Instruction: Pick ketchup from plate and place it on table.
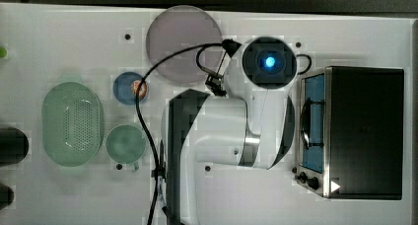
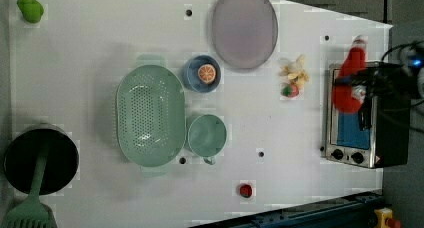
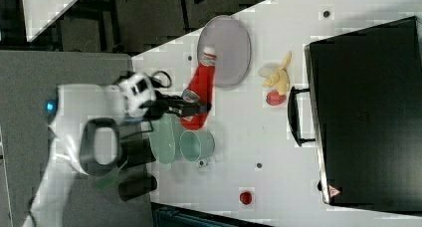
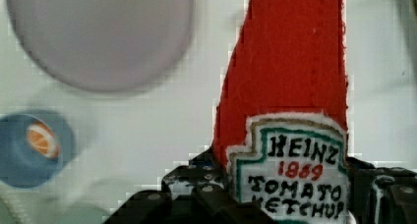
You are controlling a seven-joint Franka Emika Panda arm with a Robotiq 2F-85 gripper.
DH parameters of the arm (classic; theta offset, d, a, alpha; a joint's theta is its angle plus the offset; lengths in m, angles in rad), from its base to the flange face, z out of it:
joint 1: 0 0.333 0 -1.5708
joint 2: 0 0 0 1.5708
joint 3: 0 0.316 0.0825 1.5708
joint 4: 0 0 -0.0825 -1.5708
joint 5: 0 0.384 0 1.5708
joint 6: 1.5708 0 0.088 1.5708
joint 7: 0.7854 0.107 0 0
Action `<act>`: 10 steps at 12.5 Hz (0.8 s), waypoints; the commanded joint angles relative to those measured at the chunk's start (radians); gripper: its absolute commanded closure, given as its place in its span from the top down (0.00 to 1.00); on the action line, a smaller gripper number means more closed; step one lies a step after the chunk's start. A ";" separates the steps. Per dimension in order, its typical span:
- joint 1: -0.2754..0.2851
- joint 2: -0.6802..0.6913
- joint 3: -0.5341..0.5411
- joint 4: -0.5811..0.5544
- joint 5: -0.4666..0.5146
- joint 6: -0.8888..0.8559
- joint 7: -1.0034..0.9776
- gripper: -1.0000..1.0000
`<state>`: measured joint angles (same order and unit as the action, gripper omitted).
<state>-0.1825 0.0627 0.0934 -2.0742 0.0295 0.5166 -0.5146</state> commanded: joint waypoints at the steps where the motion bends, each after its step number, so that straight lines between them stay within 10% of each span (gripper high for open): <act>1: 0.009 0.008 0.010 -0.127 0.006 0.113 0.067 0.63; 10: 0.010 0.176 0.010 -0.277 0.006 0.424 0.067 0.63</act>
<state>-0.1808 0.2600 0.0978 -2.3691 0.0312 0.9380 -0.4968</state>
